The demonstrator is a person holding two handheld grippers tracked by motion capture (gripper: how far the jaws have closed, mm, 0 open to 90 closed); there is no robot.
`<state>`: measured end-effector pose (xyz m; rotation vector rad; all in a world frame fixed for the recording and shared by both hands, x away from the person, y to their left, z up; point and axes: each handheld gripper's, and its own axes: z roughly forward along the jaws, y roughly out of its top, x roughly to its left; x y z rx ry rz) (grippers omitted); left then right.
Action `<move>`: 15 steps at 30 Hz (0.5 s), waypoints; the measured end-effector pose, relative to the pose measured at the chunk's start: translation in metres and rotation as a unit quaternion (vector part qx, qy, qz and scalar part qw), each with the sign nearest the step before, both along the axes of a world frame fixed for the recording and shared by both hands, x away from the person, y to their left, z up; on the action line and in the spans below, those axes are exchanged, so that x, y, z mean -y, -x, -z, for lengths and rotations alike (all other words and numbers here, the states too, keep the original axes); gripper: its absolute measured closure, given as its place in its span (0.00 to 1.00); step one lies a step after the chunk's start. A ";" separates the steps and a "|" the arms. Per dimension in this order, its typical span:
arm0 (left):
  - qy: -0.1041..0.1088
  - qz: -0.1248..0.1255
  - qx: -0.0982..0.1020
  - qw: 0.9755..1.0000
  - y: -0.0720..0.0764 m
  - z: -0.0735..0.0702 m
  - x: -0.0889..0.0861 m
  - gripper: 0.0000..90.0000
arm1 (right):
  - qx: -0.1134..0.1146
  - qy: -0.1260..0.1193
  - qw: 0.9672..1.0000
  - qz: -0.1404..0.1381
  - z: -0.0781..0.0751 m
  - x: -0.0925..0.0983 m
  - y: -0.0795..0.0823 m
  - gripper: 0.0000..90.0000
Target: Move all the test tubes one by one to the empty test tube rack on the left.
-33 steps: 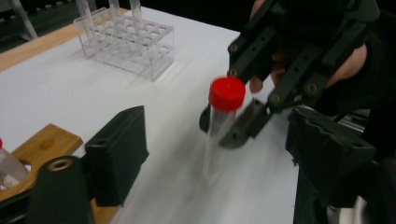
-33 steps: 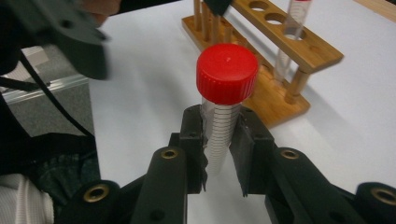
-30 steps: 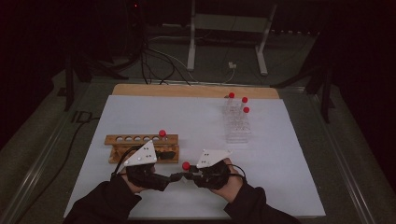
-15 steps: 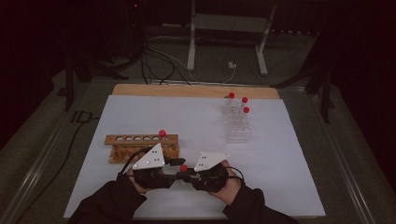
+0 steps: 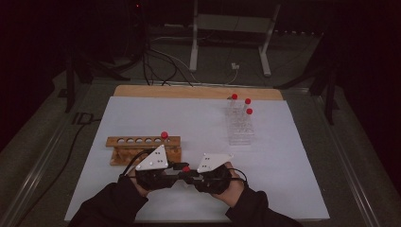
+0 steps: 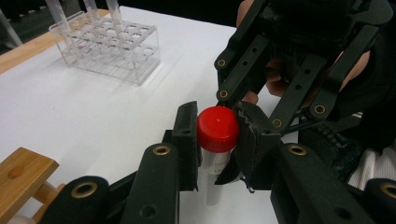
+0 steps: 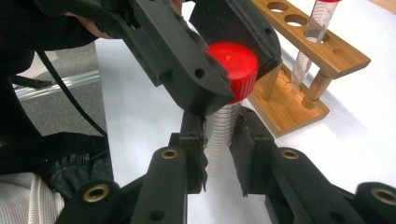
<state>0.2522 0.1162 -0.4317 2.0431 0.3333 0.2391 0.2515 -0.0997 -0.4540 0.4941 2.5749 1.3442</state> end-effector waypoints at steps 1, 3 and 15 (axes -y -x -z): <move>0.000 0.000 0.000 1.000 0.000 -0.001 0.000 0.80 | -0.001 -0.001 1.000 0.001 0.000 0.000 0.000 0.84; 0.002 0.000 -0.002 1.000 -0.001 -0.003 -0.001 0.80 | 0.000 -0.008 1.000 -0.001 -0.001 0.001 0.000 0.83; -0.002 -0.037 0.014 0.999 -0.005 -0.015 -0.024 0.80 | 0.012 -0.029 0.999 0.019 -0.008 0.013 -0.001 0.55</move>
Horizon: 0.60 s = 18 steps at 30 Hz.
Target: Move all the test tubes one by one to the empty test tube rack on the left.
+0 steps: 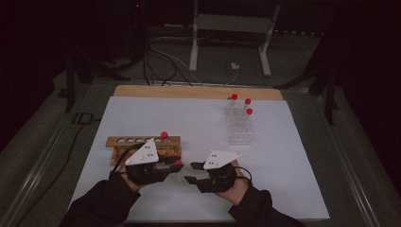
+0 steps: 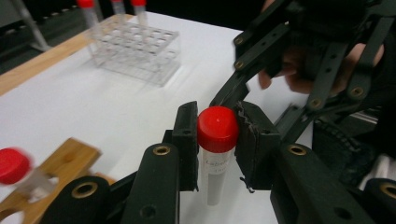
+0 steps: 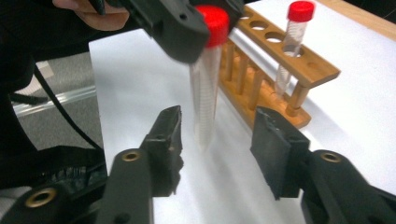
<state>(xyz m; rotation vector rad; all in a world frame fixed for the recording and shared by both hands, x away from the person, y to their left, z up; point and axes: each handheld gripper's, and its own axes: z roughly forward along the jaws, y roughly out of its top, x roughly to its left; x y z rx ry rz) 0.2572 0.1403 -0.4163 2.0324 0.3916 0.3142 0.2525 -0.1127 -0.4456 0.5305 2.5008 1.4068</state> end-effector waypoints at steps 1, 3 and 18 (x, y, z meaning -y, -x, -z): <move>0.004 -0.005 -0.001 1.000 -0.001 -0.001 -0.003 0.80 | 0.002 -0.001 1.000 0.003 -0.001 0.001 0.000 0.53; 0.003 -0.013 0.002 1.000 -0.003 -0.003 -0.008 0.80 | -0.001 -0.006 1.000 0.008 -0.002 0.004 -0.001 0.49; 0.021 -0.074 0.018 0.997 -0.016 -0.023 -0.039 0.80 | -0.019 -0.029 0.999 0.010 -0.007 0.012 -0.004 0.07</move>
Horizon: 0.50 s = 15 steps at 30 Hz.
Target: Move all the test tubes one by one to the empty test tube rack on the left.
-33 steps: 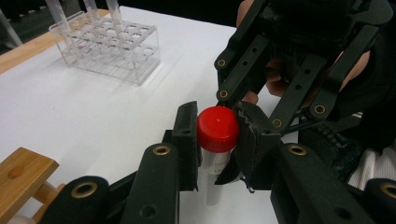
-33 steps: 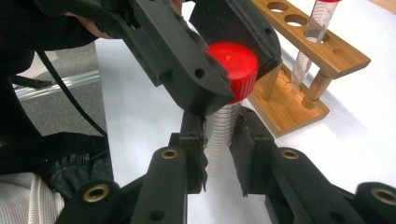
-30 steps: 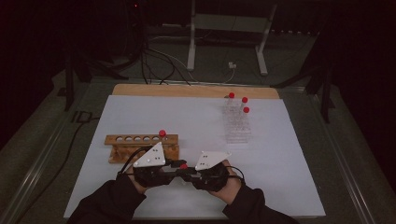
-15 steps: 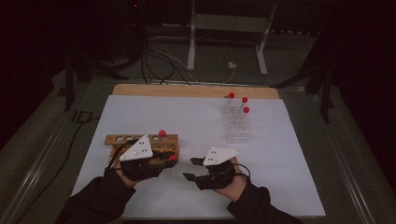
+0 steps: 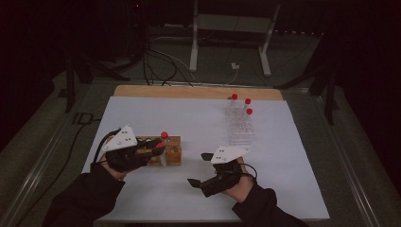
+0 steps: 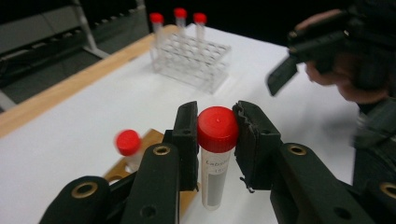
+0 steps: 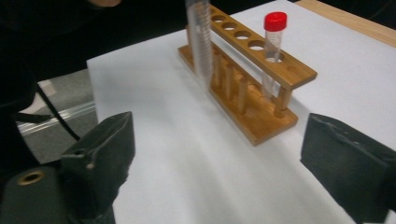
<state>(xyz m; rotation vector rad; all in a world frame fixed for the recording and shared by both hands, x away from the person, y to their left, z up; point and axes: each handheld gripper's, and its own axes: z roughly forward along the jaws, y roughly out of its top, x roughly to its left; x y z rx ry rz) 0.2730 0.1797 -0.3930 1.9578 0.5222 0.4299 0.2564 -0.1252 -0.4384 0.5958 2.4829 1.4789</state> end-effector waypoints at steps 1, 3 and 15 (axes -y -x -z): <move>0.001 -0.005 0.002 1.000 -0.001 -0.001 -0.001 0.80 | -0.002 -0.006 1.000 -0.004 -0.001 0.001 0.000 0.07; 0.000 -0.007 0.002 1.000 -0.003 -0.003 -0.003 0.80 | -0.001 -0.009 1.000 -0.008 -0.002 0.002 0.001 0.04; -0.004 -0.043 0.017 0.999 -0.025 -0.016 -0.010 0.80 | 0.003 -0.034 0.999 -0.001 -0.007 0.012 -0.002 0.00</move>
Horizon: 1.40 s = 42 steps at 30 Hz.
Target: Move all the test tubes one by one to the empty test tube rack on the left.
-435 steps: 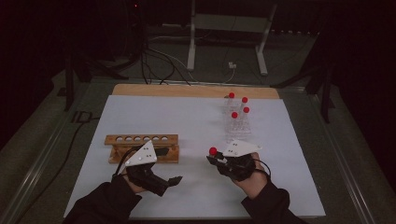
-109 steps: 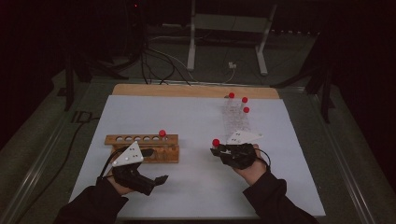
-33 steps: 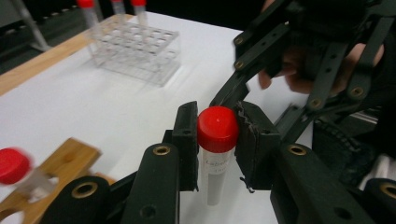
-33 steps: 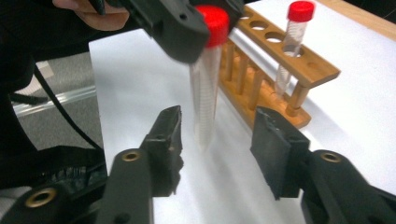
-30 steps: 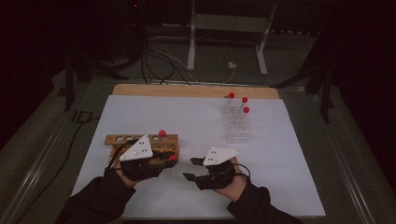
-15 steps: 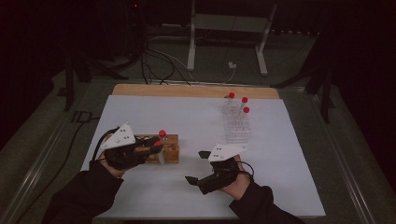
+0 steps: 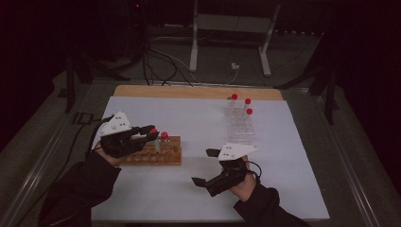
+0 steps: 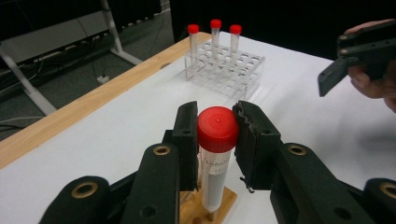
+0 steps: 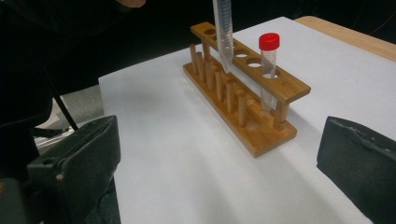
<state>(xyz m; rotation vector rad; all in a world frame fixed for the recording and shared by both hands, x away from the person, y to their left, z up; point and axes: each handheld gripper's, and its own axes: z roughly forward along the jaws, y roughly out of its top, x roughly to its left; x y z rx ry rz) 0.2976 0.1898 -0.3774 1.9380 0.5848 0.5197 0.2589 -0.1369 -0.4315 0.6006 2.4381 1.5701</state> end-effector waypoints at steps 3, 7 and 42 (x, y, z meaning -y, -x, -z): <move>0.001 -0.006 0.000 1.000 -0.006 -0.001 -0.001 0.80 | 0.003 0.004 1.000 0.002 0.000 0.000 0.000 0.00; -0.001 -0.021 0.008 1.000 -0.012 -0.001 -0.001 0.80 | 0.005 0.005 1.000 0.002 0.000 0.001 0.000 0.00; -0.002 -0.059 -0.052 0.997 -0.043 0.071 -0.002 0.80 | 0.003 -0.003 1.000 0.009 0.001 0.011 -0.003 0.00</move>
